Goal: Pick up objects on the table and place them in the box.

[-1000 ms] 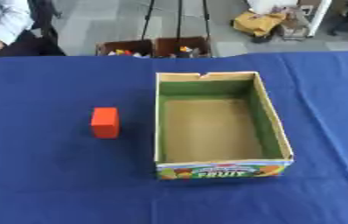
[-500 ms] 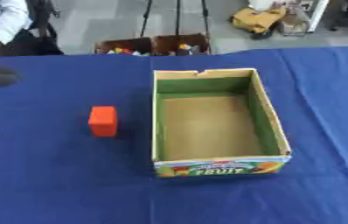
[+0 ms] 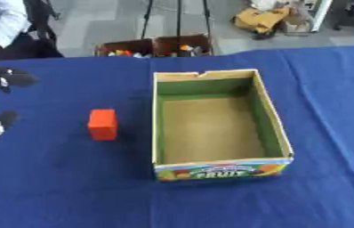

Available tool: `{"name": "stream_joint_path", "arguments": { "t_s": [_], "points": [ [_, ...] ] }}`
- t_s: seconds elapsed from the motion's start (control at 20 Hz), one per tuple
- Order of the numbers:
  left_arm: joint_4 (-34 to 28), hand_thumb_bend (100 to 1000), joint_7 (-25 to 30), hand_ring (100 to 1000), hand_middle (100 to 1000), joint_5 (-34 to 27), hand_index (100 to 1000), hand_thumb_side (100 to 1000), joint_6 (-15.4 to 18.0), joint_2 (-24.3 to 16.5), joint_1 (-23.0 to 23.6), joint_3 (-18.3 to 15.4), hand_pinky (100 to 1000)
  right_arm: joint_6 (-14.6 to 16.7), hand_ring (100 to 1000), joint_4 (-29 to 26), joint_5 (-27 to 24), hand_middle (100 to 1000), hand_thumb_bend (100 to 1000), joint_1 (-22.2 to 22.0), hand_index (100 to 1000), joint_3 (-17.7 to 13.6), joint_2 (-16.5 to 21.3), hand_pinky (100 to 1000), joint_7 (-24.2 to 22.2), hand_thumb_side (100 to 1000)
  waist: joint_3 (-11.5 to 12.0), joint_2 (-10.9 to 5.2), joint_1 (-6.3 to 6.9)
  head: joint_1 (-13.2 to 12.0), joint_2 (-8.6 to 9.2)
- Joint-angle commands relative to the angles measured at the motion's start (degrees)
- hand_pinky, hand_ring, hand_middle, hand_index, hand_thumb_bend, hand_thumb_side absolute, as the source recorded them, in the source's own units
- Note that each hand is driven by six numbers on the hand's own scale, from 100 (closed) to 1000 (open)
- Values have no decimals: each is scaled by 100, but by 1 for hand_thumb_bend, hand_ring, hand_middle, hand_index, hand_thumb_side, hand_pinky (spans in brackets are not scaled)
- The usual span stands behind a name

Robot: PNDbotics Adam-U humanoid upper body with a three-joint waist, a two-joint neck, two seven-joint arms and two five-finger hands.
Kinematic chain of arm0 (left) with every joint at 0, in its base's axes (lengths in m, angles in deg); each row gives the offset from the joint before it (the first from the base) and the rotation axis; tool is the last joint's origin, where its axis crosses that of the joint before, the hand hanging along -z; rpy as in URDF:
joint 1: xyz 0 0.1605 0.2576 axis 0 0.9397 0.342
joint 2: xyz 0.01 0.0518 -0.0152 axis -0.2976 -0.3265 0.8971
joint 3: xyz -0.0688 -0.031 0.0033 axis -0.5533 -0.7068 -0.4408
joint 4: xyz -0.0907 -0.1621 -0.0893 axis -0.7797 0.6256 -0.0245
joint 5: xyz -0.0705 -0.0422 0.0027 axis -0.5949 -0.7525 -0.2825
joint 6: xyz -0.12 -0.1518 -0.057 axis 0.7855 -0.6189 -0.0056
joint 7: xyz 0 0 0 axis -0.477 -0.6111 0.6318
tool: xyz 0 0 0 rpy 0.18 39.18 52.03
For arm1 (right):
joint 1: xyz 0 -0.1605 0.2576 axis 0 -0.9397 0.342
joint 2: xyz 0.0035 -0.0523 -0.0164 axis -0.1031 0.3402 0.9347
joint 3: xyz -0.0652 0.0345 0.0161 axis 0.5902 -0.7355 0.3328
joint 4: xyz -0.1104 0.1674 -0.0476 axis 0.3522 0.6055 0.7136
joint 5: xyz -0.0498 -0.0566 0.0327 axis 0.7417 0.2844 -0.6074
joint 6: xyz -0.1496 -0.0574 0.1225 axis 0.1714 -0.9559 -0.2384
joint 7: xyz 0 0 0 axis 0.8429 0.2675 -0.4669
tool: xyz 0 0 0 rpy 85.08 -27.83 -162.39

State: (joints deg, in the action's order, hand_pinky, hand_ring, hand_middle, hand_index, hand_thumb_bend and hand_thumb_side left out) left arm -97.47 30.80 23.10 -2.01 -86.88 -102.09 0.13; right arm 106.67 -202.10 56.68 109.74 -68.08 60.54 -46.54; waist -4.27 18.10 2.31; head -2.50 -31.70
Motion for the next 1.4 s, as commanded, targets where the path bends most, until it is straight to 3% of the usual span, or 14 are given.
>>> {"name": "stream_joint_path", "arguments": {
  "t_s": [0.05,0.1,0.25,0.4,0.65,0.9,1.25,1.4],
  "points": [
    [301,100,652,844,879,-52,1000,822,338,-77,-255,77,688,0,757,-98,-83,778,100,67,787,-3,88,774,-46,652,-30,-204,99,-49,1],
    [388,116,683,846,878,-42,1000,832,300,-45,-334,115,692,1,757,-98,-90,778,100,71,787,2,88,774,-55,649,-50,-201,107,-64,-2],
    [678,297,852,852,885,-92,1000,944,224,102,-610,258,705,2,757,-98,-117,779,100,92,787,20,81,775,-88,646,-118,-186,131,-113,1],
    [848,418,1041,856,890,-31,1000,967,159,230,-857,359,708,3,758,-98,-140,779,100,102,787,32,73,775,-117,643,-165,-172,150,-159,-16],
    [1058,472,1258,866,906,164,1000,988,54,466,-1137,505,718,4,758,-98,-175,779,100,127,787,45,61,776,-150,638,-206,-168,171,-202,-37],
    [1317,588,1528,871,925,215,1000,1000,-5,688,-1328,612,723,14,758,-98,-209,779,100,172,787,61,43,776,-178,637,-275,-159,189,-238,-37],
    [1643,588,1829,874,925,396,1000,993,-83,947,-1567,666,726,10,758,-98,-245,780,100,202,787,70,16,777,-211,628,-308,-150,197,-270,20],
    [1636,582,1832,887,939,850,1000,928,-63,1025,-1615,731,744,3,758,-98,-255,779,100,213,787,69,9,777,-220,627,-301,-142,192,-252,109]
  ]
}}
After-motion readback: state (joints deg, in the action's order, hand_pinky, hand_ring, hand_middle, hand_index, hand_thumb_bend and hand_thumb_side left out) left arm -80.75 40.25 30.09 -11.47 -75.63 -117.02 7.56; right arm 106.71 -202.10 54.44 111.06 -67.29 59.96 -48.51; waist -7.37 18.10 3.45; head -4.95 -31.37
